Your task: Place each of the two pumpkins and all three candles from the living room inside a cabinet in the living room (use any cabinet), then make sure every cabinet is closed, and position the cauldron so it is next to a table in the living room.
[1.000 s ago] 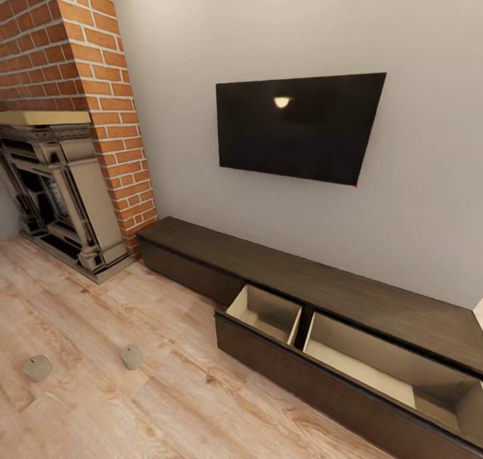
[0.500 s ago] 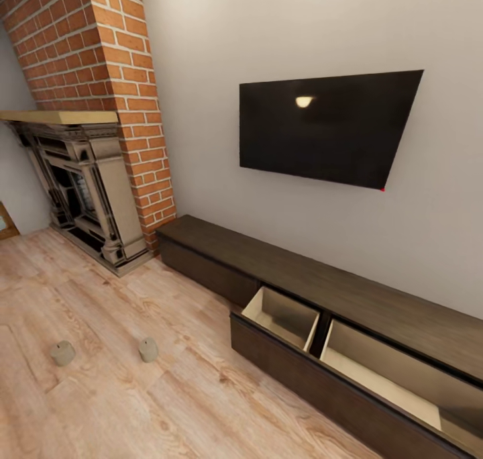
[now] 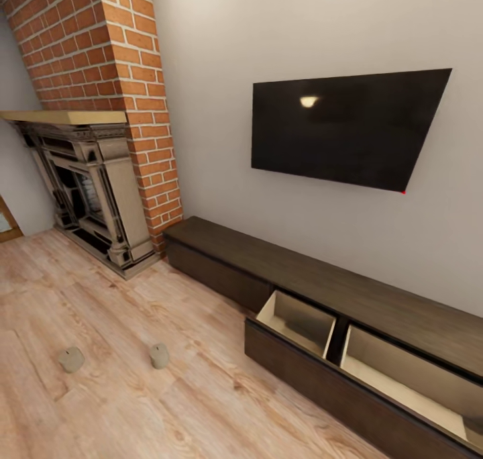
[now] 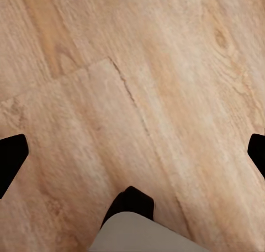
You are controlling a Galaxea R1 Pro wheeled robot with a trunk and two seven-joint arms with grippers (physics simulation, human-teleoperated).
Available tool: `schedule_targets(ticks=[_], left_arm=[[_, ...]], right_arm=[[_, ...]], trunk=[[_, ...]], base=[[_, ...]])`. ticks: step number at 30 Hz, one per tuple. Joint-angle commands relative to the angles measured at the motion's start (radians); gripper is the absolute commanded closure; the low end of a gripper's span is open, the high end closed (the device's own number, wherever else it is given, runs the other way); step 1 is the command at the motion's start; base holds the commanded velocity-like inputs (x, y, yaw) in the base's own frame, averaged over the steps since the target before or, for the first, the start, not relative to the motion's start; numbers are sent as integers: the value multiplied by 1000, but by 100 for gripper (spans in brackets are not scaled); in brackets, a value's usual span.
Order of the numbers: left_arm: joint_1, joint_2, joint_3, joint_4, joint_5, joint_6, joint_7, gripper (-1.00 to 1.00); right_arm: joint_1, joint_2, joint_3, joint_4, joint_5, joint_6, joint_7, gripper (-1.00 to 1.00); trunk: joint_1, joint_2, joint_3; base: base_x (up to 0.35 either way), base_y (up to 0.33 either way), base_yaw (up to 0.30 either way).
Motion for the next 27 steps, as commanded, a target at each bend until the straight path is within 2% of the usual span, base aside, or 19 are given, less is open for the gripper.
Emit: schedule_targets(ticks=[1,4,8,11,17,27], left_arm=[[-1,1,-8,3,21,-3,-5,-100],[-1,4,-8,7,38,-5,-5,-100],[-1,4,-8,8,43,-6,-4,-100],[-1,3,-8,8,43,-9,-5,-100],[-1,1,-9,8,43,-10,-5,-100],[-1,-2,-9,8,43,-11,-3,-100]], right_arm=[[-1,0,5,2,-9,-6,3,-100],[-1,0,8,4,-5,-5,-8,-100],[-1,0,9,4,3,2,-93,-100],[-1,0,9,4,14,2,-115,-100],[-1,0,10,4,29,1,-126,-100],[-1,0,10,4,53,-1,-126,-100]], trunk=[[0,0,-1],[0,0,-3],[0,0,-7],[0,0,-11],[0,0,-17],[0,0,-28]], base=[[93,276,0],[98,277,75],[69,277,152],[20,275,183],[4,197,211],[0,18,218]])
